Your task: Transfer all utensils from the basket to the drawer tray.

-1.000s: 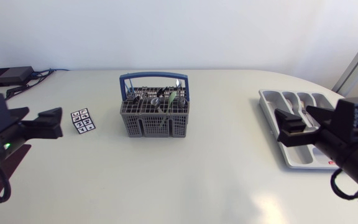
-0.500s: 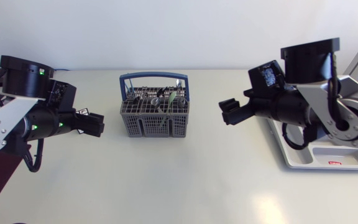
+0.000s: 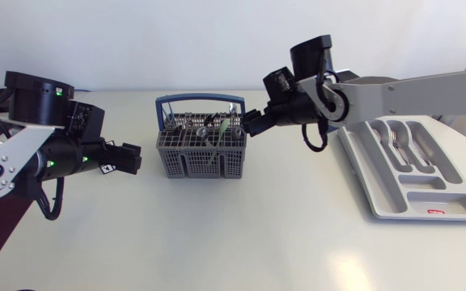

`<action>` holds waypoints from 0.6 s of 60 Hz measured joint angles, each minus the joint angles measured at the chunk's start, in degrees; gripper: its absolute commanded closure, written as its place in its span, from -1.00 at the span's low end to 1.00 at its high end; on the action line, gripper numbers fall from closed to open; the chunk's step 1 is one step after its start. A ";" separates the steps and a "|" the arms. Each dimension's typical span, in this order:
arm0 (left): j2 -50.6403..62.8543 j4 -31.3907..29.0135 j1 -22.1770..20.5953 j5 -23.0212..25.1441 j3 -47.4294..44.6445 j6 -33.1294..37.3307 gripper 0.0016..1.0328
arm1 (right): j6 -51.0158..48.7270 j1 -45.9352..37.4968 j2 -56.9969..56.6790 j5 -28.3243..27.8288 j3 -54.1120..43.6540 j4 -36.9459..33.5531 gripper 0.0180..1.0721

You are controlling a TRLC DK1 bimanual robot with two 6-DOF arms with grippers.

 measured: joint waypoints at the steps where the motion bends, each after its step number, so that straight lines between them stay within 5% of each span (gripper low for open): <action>1: 0.00 0.02 0.00 0.09 0.00 0.00 -0.86 | -0.02 0.15 0.70 0.00 0.76 0.00 -0.55; 6: 0.00 0.02 0.00 0.98 0.00 -0.02 -0.86 | -0.02 0.87 3.98 0.46 4.66 0.11 -0.33; 16: -0.04 0.04 0.00 1.29 0.00 0.00 -0.86 | -0.70 2.27 9.07 2.10 9.86 1.42 0.58; 36: -1.20 0.44 0.00 2.80 0.00 0.00 -0.86 | -2.36 2.49 7.48 3.19 6.62 2.73 0.80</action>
